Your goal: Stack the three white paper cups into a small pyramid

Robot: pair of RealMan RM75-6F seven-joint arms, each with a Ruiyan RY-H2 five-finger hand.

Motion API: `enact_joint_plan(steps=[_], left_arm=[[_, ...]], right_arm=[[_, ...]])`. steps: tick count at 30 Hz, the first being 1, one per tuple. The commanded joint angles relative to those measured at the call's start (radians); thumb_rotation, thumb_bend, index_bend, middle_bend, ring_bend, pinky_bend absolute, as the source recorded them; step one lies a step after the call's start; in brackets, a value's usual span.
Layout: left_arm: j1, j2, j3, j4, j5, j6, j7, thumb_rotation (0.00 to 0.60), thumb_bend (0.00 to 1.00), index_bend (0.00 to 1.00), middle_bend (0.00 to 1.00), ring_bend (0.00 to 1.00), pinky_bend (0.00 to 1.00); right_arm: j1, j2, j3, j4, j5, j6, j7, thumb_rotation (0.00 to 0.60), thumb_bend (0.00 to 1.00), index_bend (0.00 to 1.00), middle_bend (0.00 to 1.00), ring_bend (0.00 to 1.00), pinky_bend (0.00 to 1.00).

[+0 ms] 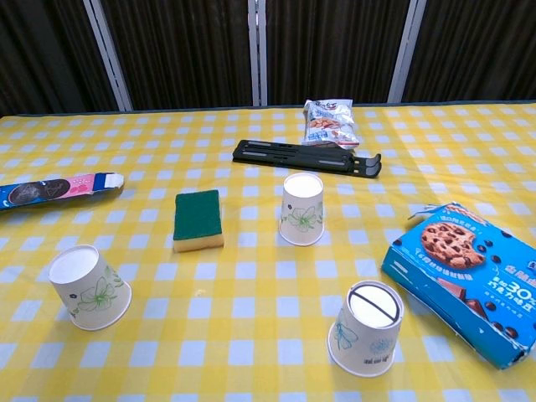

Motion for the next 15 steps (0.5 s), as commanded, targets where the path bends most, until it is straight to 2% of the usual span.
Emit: enact_joint_plan(steps=[1, 15], left_arm=[[-0.001, 0.000, 0.000, 0.000, 0.000, -0.001, 0.001, 0.600, 0.19, 0.00, 0.00, 0.00, 0.00], [-0.005, 0.003, 0.009, -0.003, 0.011, -0.009, 0.003, 0.600, 0.19, 0.00, 0.00, 0.00, 0.00]], right_arm=[[0.000, -0.001, 0.001, 0.003, -0.004, 0.003, 0.006, 0.600, 0.10, 0.00, 0.00, 0.00, 0.00], [0.006, 0.002, -0.013, 0.009, -0.029, -0.005, 0.022, 0.600, 0.10, 0.00, 0.00, 0.00, 0.00]])
